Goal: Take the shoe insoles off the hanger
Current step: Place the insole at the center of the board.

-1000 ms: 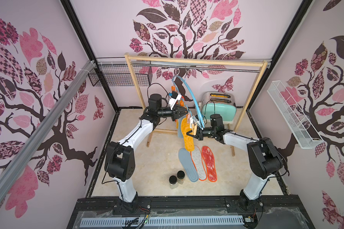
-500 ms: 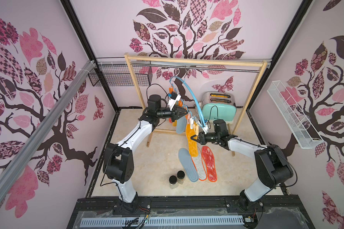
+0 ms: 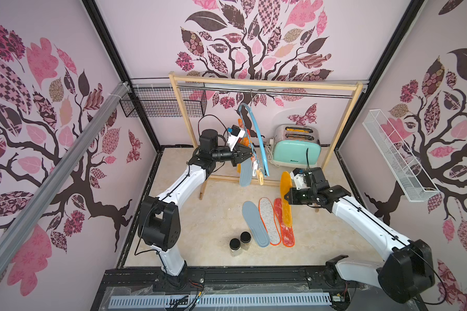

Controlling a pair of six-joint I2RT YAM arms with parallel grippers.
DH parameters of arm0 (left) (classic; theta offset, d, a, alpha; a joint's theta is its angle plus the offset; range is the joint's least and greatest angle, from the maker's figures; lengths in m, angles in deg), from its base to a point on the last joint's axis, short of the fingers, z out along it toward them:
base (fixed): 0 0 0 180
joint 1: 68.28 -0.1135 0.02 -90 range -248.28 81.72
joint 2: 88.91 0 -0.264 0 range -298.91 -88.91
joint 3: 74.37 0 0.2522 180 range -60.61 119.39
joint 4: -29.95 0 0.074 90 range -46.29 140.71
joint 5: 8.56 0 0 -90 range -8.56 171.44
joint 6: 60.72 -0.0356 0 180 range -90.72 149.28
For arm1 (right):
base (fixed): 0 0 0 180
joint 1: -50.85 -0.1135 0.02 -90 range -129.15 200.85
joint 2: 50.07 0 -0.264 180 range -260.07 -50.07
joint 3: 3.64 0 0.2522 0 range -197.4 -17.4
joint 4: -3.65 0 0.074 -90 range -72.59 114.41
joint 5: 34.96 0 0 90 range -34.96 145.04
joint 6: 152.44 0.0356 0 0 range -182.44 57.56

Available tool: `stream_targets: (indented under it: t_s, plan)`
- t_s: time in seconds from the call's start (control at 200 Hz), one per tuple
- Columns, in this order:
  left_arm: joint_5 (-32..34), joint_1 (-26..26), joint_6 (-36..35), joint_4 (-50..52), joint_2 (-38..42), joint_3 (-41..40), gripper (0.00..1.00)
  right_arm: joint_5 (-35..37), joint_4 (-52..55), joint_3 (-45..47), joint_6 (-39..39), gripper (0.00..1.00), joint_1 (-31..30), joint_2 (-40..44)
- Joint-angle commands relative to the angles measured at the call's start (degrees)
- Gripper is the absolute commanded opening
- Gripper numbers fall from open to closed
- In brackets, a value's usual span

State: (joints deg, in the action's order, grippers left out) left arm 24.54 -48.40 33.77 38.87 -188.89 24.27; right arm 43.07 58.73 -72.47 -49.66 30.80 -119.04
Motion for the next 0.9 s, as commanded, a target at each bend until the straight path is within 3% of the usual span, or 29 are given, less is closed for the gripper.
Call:
stream_targets:
  t_s: [0.0,0.23,0.55,0.895]
  plan:
    - [-0.03,-0.02,-0.79,1.84,0.92,-1.30,0.02,12.28,11.69,-1.97,3.33,0.00,0.12,1.94]
    - [0.02,-0.32,-1.24,2.10,1.20,-2.00,0.02,17.66,14.14,-1.09,3.42,0.00,0.26,-3.15]
    - [-0.49,-0.38,-1.06,1.94,1.02,-2.12,0.03,9.49,12.16,-0.79,2.43,0.00,0.63,-12.21]
    - [-0.64,-0.54,-0.89,1.86,0.93,-2.10,0.03,8.67,9.91,0.01,3.04,0.02,2.07,-17.11]
